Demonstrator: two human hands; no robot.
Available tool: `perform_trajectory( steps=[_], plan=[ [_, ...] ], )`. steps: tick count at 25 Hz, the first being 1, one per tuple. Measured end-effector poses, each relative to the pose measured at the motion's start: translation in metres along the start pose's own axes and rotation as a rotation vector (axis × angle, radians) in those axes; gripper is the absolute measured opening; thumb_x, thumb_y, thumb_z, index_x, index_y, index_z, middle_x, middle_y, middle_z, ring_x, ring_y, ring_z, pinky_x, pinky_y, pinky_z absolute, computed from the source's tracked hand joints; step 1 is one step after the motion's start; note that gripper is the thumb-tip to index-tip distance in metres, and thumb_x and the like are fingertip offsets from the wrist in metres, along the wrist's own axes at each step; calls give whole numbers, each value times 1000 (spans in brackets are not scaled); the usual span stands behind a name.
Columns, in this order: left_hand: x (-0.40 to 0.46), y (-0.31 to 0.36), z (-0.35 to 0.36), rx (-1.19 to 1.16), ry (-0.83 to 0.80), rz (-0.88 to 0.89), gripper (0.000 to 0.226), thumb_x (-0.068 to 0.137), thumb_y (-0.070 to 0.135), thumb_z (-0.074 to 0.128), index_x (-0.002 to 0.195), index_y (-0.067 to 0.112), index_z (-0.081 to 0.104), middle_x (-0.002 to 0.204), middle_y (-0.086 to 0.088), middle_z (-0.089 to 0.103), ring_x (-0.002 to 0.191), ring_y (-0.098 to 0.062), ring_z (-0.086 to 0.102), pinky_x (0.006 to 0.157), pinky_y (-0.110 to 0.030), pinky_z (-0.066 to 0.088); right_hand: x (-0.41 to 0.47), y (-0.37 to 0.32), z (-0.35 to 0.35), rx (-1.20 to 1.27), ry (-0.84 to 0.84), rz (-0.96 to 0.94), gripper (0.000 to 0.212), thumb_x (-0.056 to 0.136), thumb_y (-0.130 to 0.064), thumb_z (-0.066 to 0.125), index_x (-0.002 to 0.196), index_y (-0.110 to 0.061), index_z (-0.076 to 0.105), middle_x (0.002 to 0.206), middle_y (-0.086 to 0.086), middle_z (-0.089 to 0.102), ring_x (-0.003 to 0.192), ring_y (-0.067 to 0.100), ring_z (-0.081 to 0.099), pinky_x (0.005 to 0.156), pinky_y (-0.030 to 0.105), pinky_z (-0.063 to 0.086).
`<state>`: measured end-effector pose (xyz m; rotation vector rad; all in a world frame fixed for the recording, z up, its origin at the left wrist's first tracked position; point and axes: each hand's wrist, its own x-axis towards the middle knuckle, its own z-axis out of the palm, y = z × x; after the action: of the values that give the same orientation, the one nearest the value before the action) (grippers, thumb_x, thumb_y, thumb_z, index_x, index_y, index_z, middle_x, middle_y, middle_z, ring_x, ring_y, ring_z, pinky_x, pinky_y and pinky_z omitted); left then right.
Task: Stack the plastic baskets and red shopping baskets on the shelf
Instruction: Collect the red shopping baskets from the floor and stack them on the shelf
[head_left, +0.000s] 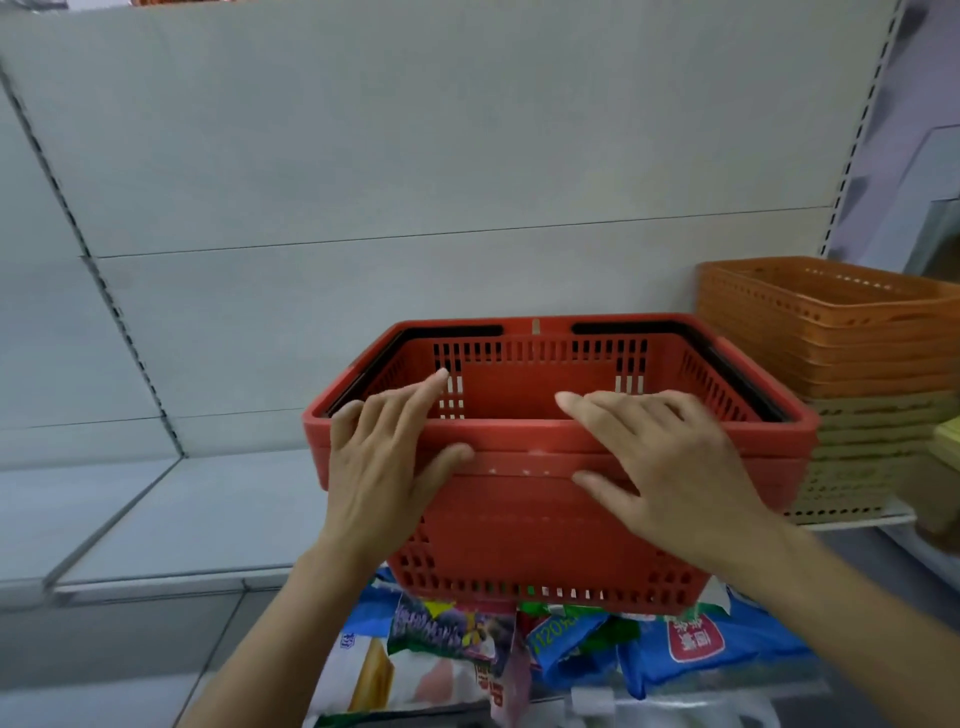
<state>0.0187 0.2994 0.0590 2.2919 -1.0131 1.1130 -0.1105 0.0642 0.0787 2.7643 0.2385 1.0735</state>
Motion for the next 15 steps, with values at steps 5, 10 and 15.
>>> perform_trajectory(
  steps=[5, 10, 15],
  plan=[
    [-9, 1, 10, 8, 80, 49, 73, 71, 73, 61, 123, 23, 57, 124, 2, 62, 115, -17, 50, 101, -42, 29, -15, 19, 18, -82, 153, -145, 64, 81, -49, 65, 138, -24, 47, 113, 5, 65, 95, 24, 63, 80, 39, 45],
    [15, 17, 29, -7, 84, -42, 64, 65, 76, 63, 105, 27, 62, 102, 8, 64, 100, -15, 50, 93, -37, 28, 1, 56, 30, -39, 151, -142, 62, 80, -48, 65, 135, -26, 48, 98, 5, 64, 85, 23, 61, 73, 38, 46],
    [50, 40, 68, 3, -18, -139, 58, 63, 70, 68, 105, 32, 57, 101, 10, 62, 101, -20, 52, 96, -38, 24, 8, 99, 55, -1, 107, -16, 61, 76, -37, 73, 132, -28, 51, 101, 4, 65, 89, 25, 61, 81, 39, 44]
  ],
)
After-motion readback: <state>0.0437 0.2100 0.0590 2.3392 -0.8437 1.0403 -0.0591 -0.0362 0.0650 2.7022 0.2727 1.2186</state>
